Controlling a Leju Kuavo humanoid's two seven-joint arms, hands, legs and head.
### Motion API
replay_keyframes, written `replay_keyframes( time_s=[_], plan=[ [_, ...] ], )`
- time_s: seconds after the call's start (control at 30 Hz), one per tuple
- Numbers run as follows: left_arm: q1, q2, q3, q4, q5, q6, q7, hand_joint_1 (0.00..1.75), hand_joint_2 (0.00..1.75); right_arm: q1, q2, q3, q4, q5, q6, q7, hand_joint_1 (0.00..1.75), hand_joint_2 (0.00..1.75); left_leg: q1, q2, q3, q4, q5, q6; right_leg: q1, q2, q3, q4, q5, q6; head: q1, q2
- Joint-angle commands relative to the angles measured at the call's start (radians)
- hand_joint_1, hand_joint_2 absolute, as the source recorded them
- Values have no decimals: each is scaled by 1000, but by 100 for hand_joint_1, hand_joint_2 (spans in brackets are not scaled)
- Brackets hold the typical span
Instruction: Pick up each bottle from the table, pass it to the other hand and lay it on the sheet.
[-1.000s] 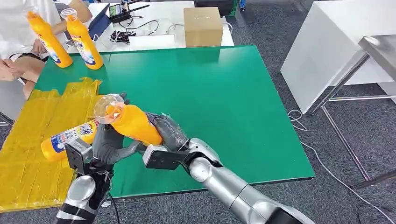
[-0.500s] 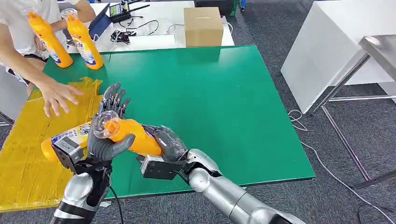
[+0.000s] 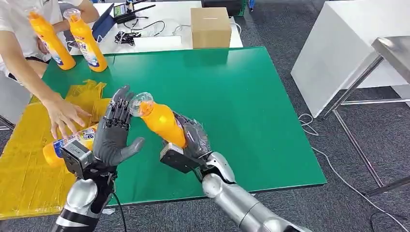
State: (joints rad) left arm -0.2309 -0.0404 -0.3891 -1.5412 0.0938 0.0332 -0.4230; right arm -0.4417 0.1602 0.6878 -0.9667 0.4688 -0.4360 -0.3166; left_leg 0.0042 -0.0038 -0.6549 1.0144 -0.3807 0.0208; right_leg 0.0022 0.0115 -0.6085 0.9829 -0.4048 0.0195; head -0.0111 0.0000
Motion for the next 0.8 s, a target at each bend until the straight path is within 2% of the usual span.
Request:
replay_keyframes(
  time_s=[0.03, 0.67, 0.8],
  plan=[
    [-31, 10, -34, 59, -9, -1, 21, 0, 175, -2, 18, -57, 14, 21, -28, 6, 175, 175, 0, -1, 4, -1, -2, -1, 0, -2, 5, -1, -2, 0, 0, 0],
    [-27, 8, -36, 64, -14, -3, 29, 0, 175, -6, 22, -55, 3, 40, -36, 21, 175, 175, 0, 0, 4, -1, -2, -1, 0, -1, 4, 0, -2, 0, 0, 0],
    [-43, 9, -34, 87, -11, 0, 32, 0, 175, 7, 31, -16, -29, 30, -14, -35, 175, 175, 0, 0, 3, -1, -1, -1, 0, -1, 3, 0, -2, 0, 0, 0]
  ],
)
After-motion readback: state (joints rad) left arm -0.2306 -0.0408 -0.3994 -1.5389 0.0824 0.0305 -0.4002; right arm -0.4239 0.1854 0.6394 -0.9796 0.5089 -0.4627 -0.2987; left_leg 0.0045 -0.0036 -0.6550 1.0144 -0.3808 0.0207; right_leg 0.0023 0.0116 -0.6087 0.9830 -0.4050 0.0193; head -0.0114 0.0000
